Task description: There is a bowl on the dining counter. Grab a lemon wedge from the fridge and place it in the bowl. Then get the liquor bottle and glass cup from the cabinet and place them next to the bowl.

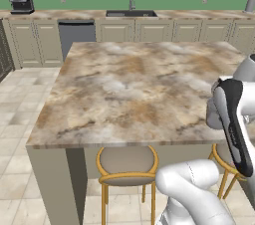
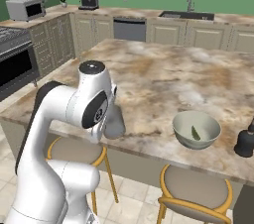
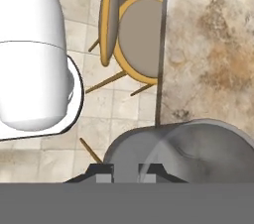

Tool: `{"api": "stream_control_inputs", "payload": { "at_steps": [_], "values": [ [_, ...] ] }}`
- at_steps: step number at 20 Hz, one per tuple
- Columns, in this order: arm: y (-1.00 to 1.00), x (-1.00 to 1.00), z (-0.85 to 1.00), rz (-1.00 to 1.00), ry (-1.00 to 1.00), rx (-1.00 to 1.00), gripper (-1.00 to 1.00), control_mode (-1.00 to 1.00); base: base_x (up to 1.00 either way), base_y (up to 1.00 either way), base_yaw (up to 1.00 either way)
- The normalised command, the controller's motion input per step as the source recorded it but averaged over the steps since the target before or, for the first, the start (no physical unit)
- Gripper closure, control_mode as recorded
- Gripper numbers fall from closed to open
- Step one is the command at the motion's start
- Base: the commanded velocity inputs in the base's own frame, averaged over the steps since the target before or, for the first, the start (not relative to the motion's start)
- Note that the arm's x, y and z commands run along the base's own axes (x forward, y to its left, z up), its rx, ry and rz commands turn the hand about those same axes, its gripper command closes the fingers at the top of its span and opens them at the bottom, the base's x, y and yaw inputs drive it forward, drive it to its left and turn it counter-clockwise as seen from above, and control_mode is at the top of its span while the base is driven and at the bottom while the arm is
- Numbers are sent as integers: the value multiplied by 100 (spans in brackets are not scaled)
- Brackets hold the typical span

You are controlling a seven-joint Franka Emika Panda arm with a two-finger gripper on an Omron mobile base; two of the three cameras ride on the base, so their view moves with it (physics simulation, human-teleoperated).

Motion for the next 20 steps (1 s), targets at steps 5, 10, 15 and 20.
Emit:
{"api": "stream_control_inputs", "payload": {
  "at_steps": [5, 10, 15, 20],
  "values": [
    [-15, 24, -3, 1, 7, 14, 100, -100, 0, 0, 0],
    [-13, 38, 0, 0, 16, 7, 100, -100, 0, 0, 0],
    [-18, 31, -8, 0, 4, 0, 100, -100, 0, 0, 0],
    [-19, 27, -14, 0, 0, 0, 100, -100, 0, 0, 0]
  ]
}}
